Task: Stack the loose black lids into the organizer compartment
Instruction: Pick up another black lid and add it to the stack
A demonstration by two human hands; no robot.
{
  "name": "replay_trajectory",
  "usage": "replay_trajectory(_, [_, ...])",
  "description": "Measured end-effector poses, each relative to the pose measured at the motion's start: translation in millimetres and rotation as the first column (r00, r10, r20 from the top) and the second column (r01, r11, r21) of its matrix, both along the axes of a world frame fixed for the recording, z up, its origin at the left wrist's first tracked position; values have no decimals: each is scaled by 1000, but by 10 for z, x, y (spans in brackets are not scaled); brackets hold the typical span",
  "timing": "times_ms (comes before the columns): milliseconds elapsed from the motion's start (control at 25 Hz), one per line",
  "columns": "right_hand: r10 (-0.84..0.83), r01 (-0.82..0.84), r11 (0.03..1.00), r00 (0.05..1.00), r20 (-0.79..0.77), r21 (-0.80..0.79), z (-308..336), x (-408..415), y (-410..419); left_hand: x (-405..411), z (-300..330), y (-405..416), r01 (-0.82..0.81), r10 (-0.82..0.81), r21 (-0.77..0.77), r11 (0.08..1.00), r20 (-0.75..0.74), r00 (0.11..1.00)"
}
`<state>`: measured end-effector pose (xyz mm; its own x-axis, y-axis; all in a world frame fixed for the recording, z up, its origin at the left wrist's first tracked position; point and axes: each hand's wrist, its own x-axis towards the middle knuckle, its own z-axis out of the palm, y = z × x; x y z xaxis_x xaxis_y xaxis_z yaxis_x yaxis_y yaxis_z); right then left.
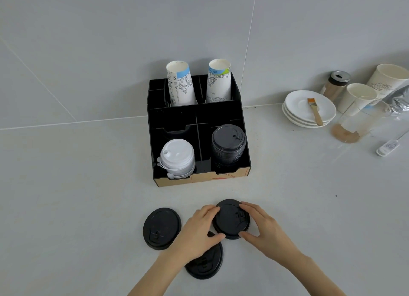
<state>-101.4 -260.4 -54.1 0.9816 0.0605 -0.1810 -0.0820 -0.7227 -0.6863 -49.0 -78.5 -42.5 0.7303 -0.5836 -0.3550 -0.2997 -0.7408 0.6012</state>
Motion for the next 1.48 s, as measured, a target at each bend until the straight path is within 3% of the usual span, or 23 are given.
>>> replay_trajectory(640, [-88, 79, 996, 962, 258, 46, 663, 467, -37, 559, 516, -59, -46, 107, -234, 971, 257, 960])
replay_trajectory(880, [-147, 139, 989, 935, 323, 48, 828, 746, -74, 864, 721, -156, -74, 161, -292, 953, 285, 945])
replay_trajectory(1480, [-223, 232, 973, 938, 266, -4, 674, 1408, -138, 1542, 576, -361, -67, 121, -195, 979, 279, 953])
